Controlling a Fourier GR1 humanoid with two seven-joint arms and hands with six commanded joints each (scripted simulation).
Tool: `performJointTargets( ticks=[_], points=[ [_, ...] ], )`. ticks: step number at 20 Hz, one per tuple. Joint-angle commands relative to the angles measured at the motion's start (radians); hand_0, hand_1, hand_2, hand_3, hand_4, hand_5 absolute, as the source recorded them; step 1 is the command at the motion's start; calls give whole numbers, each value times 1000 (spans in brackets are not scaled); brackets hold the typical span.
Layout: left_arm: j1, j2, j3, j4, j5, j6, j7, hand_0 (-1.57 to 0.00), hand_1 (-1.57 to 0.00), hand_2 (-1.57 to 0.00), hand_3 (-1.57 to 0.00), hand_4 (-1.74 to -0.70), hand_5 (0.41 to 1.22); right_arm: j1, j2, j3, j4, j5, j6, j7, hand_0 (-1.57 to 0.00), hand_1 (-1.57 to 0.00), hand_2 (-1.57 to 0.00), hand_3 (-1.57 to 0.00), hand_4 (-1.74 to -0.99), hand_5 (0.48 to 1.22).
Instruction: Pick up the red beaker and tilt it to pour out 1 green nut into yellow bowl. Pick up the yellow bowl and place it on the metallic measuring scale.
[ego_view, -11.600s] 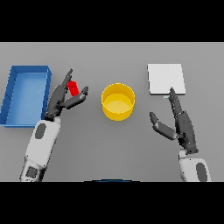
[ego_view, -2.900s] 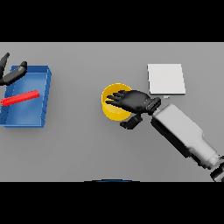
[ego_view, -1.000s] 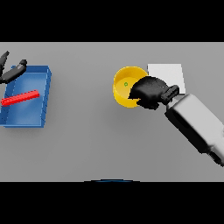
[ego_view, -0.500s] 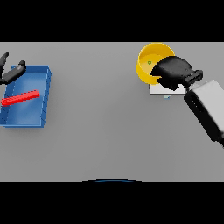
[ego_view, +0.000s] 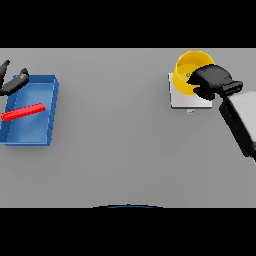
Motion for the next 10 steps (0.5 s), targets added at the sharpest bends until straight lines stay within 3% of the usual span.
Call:
performJointTargets(
  ticks=[1, 6, 10],
  points=[
    [-6, 2, -3, 8, -9, 2, -5, 1, 1, 1, 1, -858, 802, 0, 8, 0, 13, -2, -2, 3, -1571, -1571, -1413, -1317, -1741, 1221],
    [3, -3, -8, 6, -12, 5, -4, 1, 1, 1, 1, -851, 802, -13, 25, -2, 106, 5, -36, -14, -1571, -1571, -1380, -1392, -1741, 1221],
    [-4, 8, -5, 15, -10, -8, -10, 1, 1, 1, 1, -844, 783, -10, 29, -11, 121, 24, -36, -19, -1571, -1571, -1374, -1448, -1741, 1221]
  ],
)
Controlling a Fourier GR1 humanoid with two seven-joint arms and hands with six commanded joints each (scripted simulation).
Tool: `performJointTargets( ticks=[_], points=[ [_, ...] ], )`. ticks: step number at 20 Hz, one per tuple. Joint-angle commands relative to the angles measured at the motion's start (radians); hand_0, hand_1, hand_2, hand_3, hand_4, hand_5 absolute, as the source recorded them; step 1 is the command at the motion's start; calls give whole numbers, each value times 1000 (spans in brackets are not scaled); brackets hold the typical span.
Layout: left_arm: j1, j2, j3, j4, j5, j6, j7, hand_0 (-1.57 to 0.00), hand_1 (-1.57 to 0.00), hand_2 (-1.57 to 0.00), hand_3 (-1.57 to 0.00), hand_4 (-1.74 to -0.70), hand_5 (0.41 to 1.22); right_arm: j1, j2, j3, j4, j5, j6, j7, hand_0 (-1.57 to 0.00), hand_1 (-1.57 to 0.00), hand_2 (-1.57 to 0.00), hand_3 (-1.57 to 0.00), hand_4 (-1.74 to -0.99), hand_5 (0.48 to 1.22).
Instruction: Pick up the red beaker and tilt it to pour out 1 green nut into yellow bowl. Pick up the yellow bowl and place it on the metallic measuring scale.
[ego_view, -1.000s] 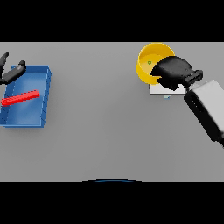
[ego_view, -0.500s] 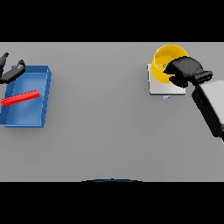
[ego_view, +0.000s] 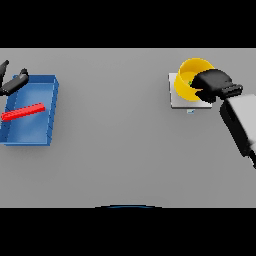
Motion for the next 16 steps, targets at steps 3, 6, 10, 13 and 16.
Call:
performJointTargets(
  ticks=[3, 6, 10, 13, 16],
  points=[
    [4, -3, -2, 2, 3, -6, 1, 1, 1, 1, 1, -836, 775, -6, 14, -5, 6, -1, 20, 2, -1558, -1428, -1343, -1110, -1682, 1221],
    [2, -6, -4, 7, 2, -4, 0, 1, 1, 1, 1, -834, 771, -3, 13, -34, 9, -29, 36, 8, -1147, -958, -848, -688, -1559, 1014],
    [10, 0, 8, 1, 14, -8, -18, 1, 1, 1, 1, -837, 760, 5, 23, -47, 1, -54, 76, 36, -484, -459, -376, -318, -1485, 863],
    [-2, -1, 3, 9, 8, -10, -7, 1, 1, 1, 1, -834, 750, -10, 23, -35, 18, -41, 78, 24, -247, -243, -192, -164, -1448, 824],
    [14, -1, 4, 3, 9, -7, -11, 1, 1, 1, 1, -835, 755, -7, 15, -24, 9, -33, 101, 36, -126, -124, -98, -84, -1409, 804]
  ],
)
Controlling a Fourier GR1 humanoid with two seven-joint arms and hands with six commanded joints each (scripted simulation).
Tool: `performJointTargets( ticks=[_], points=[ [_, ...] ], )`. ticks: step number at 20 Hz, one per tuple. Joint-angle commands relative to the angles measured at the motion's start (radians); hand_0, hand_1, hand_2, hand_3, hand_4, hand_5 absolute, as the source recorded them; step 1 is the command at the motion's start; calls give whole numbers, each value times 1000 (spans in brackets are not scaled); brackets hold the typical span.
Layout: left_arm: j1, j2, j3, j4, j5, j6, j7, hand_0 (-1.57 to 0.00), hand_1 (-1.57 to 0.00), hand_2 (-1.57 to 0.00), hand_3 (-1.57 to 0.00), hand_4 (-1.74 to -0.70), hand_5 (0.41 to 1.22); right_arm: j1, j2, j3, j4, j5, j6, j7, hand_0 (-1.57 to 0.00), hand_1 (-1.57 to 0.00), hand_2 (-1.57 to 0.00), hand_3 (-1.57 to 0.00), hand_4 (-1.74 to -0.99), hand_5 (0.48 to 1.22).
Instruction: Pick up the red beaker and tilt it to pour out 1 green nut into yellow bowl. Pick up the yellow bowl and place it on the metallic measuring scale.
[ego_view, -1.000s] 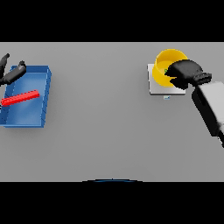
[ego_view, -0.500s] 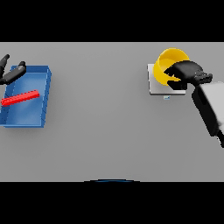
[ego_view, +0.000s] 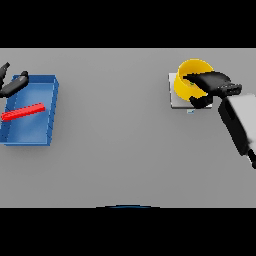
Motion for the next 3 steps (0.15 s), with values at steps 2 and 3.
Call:
performJointTargets(
  ticks=[2, 3],
  points=[
    [-8, 3, 0, -6, -2, 1, 8, 1, 1, 1, 1, -833, 760, 12, -6, 4, -15, -2, 15, 1, -80, -79, -62, -53, -1395, 787],
    [-25, -3, -2, 6, -2, 1, 9, 1, 1, 1, 1, -833, 760, 12, -1, 1, -15, -4, 15, 15, -64, -63, -50, -42, -1390, 779]
  ],
)
